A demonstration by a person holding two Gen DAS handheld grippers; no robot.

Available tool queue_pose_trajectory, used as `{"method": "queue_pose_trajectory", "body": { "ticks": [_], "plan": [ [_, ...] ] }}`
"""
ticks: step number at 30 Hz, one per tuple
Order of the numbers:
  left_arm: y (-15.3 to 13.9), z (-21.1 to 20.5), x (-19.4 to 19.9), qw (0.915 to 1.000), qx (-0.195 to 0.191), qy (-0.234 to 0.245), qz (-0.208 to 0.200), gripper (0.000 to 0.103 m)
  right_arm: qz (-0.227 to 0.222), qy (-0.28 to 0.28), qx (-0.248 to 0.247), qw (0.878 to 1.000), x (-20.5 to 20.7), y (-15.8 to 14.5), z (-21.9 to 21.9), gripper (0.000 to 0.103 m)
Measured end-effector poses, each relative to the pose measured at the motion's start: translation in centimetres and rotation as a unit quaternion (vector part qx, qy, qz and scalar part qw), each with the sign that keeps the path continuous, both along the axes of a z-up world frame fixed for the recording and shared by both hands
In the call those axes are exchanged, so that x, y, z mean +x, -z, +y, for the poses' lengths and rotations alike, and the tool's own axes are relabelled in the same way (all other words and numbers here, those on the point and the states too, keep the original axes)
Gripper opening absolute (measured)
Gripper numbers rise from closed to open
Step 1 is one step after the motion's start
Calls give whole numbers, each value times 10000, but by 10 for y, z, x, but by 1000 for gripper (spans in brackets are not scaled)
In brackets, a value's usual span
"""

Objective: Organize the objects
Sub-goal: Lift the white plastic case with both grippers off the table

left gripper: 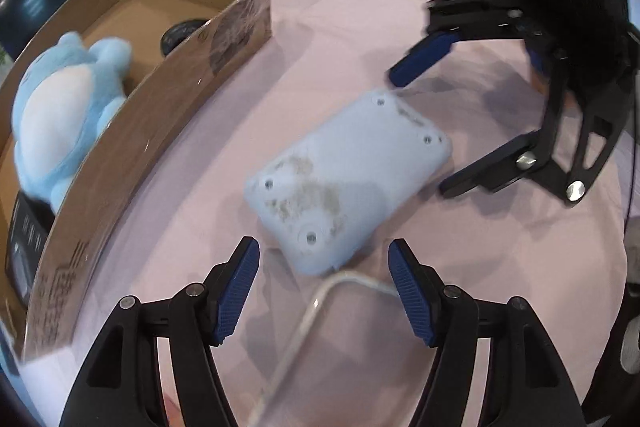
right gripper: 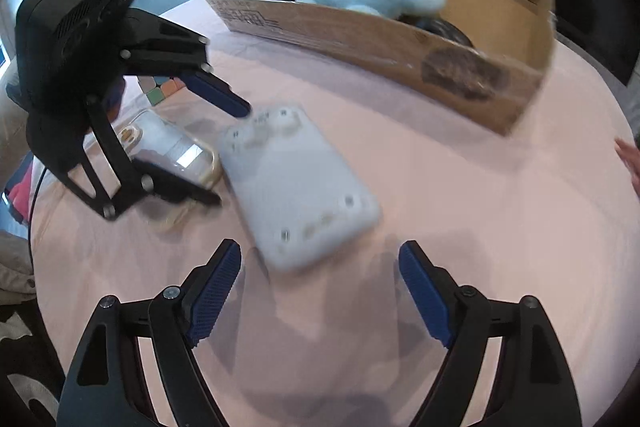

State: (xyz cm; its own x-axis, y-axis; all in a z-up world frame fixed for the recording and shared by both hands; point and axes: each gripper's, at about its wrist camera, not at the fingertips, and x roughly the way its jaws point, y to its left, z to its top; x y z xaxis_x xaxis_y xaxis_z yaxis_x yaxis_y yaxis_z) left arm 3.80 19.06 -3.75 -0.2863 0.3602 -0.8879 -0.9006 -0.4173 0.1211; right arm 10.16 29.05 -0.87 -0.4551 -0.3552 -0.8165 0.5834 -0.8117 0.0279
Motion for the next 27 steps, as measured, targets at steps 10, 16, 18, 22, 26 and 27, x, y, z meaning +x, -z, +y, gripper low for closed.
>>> {"method": "queue_pose_trajectory", "body": {
  "ticks": [10,16,18,22,26,27],
  "plan": [
    [1,-2,-18,9981,247,426,-372,54,-61,-672,268,9974,-13,2,-12,70],
    [-3,-6,-18,9981,252,389,-416,53,-55,-846,377,9957,-16,-1,-18,70],
    [-6,-8,-18,9983,239,348,-409,53,-40,-918,444,9948,-18,-3,-21,69],
    [-17,-13,-18,9989,202,250,-355,53,77,-987,423,9942,-20,-12,-26,69],
    [-34,-16,-21,9994,203,182,-225,53,167,-1085,455,9929,-24,-26,-30,69],
    [-41,-17,-23,9994,234,172,-166,53,222,-1087,471,9927,-26,-31,-31,69]
  ]
}}
